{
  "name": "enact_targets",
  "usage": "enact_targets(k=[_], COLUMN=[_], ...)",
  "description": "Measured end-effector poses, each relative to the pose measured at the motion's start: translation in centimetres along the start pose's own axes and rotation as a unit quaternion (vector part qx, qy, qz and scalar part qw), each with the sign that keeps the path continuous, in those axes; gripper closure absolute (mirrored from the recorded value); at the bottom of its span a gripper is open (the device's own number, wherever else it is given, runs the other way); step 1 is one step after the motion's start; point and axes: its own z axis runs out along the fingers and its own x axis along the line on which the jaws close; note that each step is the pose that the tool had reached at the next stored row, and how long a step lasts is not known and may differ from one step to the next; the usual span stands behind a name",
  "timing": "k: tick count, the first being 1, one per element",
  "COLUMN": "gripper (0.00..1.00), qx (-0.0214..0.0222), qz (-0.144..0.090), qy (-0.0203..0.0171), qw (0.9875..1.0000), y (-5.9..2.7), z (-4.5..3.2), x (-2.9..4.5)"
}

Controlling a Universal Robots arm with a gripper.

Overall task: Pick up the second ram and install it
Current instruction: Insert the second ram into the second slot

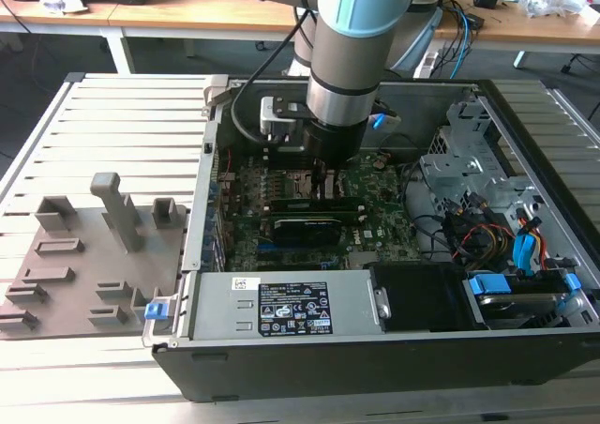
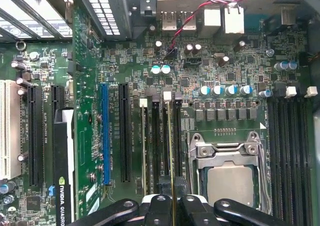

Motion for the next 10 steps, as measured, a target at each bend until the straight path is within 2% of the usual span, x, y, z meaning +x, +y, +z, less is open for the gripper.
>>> enact_targets(k=[10], gripper=[0.86], qx=[0.0001], qz=[0.0], qy=[-0.0003], qw=[1.0], y=[0.01], z=[0.02], x=[0.26])
